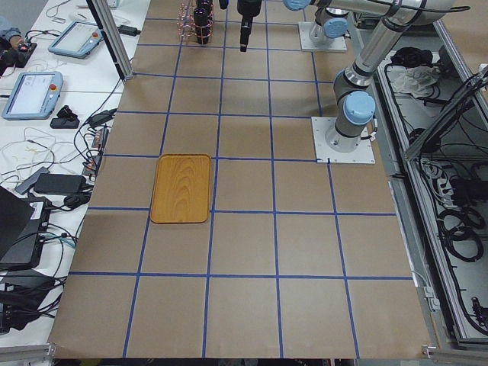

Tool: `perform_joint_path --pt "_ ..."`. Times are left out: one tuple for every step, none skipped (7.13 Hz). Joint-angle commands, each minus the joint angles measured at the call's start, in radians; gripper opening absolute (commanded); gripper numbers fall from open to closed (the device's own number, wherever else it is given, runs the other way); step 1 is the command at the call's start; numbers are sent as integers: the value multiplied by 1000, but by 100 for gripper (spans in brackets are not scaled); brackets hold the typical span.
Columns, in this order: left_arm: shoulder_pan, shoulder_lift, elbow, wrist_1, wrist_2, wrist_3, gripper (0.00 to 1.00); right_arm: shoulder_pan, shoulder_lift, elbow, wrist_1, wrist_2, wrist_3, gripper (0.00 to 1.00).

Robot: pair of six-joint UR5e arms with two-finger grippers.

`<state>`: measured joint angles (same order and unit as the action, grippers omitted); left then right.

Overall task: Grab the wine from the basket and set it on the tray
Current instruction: 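Move the right gripper down over the bottles in the copper rack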

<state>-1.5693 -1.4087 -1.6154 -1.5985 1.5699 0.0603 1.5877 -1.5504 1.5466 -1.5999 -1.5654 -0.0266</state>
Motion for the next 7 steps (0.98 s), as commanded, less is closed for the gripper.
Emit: perform_joint_path --pt "0 1 0 -1 -1 -40 100 -2 1 0 -6 -1 -1 100" --pt "-1 1 -4 0 2 -39 100 -2 3 0 -12 1 -1 100" --pt "-1 1 -5 0 4 -39 100 -5 0 -2 -12 1 -3 100" --pt "-1 1 -5 0 6 -39 100 -5 0 0 -11 1 -3 100" --pt "-1 2 -6 -3 6 -34 100 -9 0 0 -15 7 -3 100" --pt "-1 2 -6 -3 6 -31 100 -35 0 -2 -17 13 -15 100" --pt "-1 2 -6 -3 6 -31 100 -76 3 -2 -37 13 -27 100"
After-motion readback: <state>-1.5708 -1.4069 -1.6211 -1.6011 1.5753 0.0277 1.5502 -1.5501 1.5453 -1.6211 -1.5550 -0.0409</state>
